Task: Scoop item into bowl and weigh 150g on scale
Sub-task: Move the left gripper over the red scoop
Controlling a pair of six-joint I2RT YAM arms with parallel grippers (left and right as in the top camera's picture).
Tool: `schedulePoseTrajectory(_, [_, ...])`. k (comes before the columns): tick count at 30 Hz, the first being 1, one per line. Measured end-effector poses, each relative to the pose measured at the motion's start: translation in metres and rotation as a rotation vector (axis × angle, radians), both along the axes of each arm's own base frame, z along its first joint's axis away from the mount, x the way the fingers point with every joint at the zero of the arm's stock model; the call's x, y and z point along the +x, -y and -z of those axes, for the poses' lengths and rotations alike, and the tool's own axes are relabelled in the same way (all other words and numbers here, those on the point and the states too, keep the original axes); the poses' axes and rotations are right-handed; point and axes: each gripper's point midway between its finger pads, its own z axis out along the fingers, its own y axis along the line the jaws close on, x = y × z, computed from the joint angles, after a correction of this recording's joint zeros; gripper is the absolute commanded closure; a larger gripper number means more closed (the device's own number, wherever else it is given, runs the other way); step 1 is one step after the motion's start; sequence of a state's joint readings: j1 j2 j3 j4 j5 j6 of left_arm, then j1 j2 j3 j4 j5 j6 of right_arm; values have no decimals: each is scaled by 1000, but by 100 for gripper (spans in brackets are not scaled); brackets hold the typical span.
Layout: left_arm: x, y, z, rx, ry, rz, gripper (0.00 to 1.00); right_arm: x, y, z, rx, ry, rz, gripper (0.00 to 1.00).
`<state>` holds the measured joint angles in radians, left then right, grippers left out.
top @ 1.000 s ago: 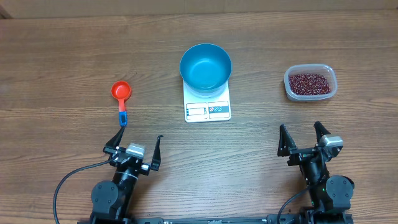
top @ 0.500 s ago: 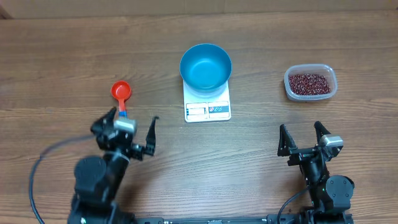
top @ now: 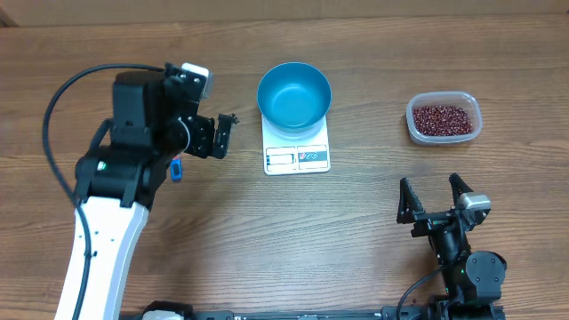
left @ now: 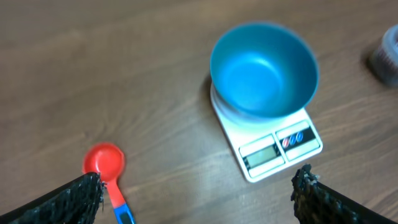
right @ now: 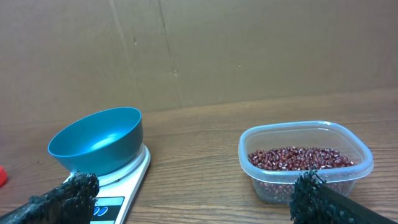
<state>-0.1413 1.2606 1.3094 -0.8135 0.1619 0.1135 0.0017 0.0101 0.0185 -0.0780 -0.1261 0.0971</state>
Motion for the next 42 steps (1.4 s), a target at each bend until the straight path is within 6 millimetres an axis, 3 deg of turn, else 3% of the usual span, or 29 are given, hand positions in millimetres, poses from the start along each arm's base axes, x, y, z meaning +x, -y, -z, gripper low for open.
schedulePoseTrajectory(4, [5, 0, 26, 14, -89, -1, 1, 0, 0, 0, 0, 0, 0, 0])
schedulePoseTrajectory(13, [15, -2, 44, 17, -131, -12, 0, 0, 0, 0, 0, 0, 0, 0])
schedulePoseTrajectory(20, [27, -37, 43, 1, -120, -118, 0, 0, 0, 0, 0, 0, 0, 0])
schedulePoseTrajectory(23, [33, -61, 42, -23, -107, -196, 1, 0, 0, 0, 0, 0, 0, 0])
schedulePoseTrajectory(28, [49, -97, 55, -42, -119, -298, 4, 0, 0, 0, 0, 0, 0, 0])
schedulePoseTrajectory(34, [66, -102, 84, -44, -191, -305, 9, 0, 0, 0, 0, 0, 0, 0])
schedulePoseTrajectory(42, [84, -104, 102, -24, -267, -284, 19, 0, 0, 0, 0, 0, 0, 0])
